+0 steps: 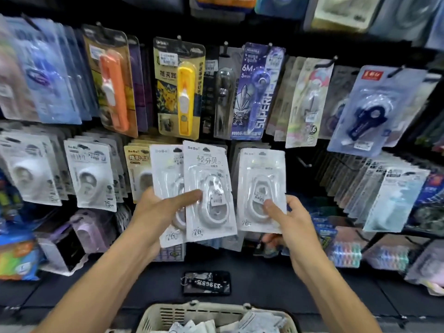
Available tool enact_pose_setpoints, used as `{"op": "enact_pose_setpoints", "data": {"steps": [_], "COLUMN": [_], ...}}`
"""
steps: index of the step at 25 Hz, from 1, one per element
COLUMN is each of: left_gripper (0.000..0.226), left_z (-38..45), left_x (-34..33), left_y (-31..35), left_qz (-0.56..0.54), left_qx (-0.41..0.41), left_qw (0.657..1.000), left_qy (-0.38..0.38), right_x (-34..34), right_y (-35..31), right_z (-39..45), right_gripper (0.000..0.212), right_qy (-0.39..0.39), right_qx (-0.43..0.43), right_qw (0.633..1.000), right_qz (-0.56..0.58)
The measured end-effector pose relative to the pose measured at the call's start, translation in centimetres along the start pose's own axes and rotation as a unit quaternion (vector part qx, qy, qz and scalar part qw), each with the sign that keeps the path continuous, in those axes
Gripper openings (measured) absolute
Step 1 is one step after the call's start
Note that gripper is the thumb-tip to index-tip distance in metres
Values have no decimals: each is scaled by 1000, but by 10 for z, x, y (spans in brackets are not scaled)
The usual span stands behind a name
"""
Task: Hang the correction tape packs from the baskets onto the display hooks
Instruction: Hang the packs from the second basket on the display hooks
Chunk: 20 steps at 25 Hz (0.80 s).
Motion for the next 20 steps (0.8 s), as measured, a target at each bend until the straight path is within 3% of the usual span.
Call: {"op": "enact_pose_setpoints", "data": {"steps": [2,5,10,12,14,15,20], "left_gripper": [67,62,55,58,60,63,63], "left_z": [4,8,9,8,8,7,7], "left_x": [3,4,-7,-13,-21,-24,-10], "left_y": [3,0,-6,-13,-20,-23,-16], "left_qz": [-24,-78,-86,-76,-53,-44,-10], "left_qx": [-23,-49,-58,-45,-23,-14,-37], "left_qw": [999,996,995,996,996,996,998], "left_qy": [11,16,-7,-29,-67,-81,-44], "right_x": [2,6,-9,-31,-53,-56,-21], "right_y": [8,15,12,12,13,13,14], "right_z": [-4,-11,-1,-3,-5,-5,2], "right_gripper": [4,8,65,61,57,52,22], "right_qy": [10,34,26,-45,-124,-126,20], "right_qx": [-13,-13,-30,-8,9,18,12], "right_qw": [1000,999,998,999,991,990,998], "right_qz": [-14,20,56,17,52,66,56]}}
Point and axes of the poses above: each hand's wrist, its own z-axis towards the middle knuckle, its own x-axis out of the back of the hand, y = z × x, the point moved 5 cm from there along z, towards the middle knuckle, and after that the axes turned 14 degrees about -y, right-handed, at the moved point
